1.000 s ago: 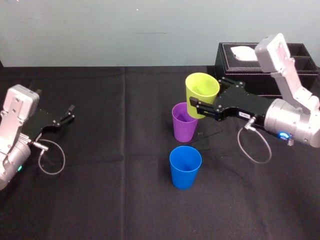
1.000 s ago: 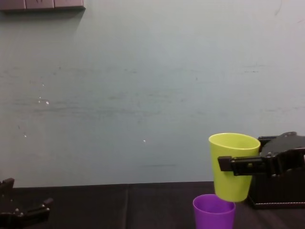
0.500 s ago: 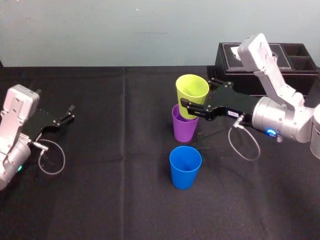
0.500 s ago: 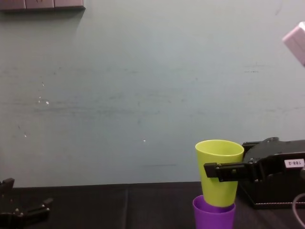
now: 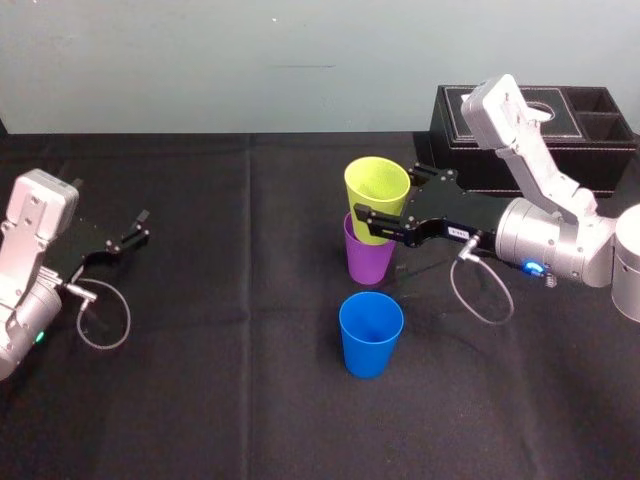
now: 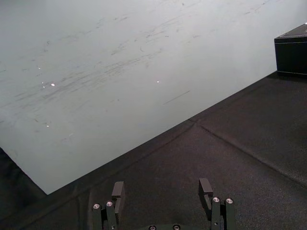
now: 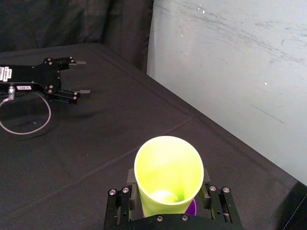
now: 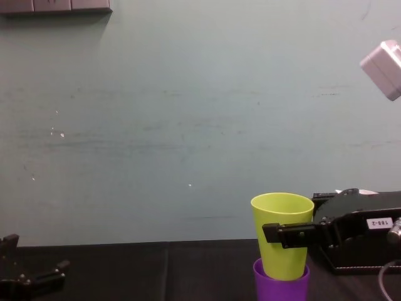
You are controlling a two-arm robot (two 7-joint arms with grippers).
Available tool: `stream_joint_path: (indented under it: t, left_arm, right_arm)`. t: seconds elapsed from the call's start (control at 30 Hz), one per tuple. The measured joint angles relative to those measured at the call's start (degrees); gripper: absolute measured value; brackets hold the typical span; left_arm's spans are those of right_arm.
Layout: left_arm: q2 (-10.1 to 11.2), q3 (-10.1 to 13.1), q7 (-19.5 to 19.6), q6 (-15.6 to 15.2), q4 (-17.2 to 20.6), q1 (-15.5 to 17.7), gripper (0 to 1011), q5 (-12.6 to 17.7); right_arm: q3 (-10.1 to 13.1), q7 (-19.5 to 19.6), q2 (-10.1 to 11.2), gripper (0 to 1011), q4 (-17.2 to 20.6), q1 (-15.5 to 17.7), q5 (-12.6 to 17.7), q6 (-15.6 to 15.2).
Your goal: Stack the three plastic cups sequentially using one hand.
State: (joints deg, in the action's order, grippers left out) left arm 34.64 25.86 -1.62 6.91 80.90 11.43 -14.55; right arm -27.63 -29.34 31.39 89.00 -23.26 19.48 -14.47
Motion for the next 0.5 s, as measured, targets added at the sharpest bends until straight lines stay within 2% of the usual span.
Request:
stream_joint_path:
  t: [0.5]
  left_arm:
    - [0.00,0.00,0.00,0.00,0.00,0.00,1011,0.00]
  right_arm:
    - [-0.10,-0.36,-0.31,738,-1.08,-0.15,-0.19,0.21]
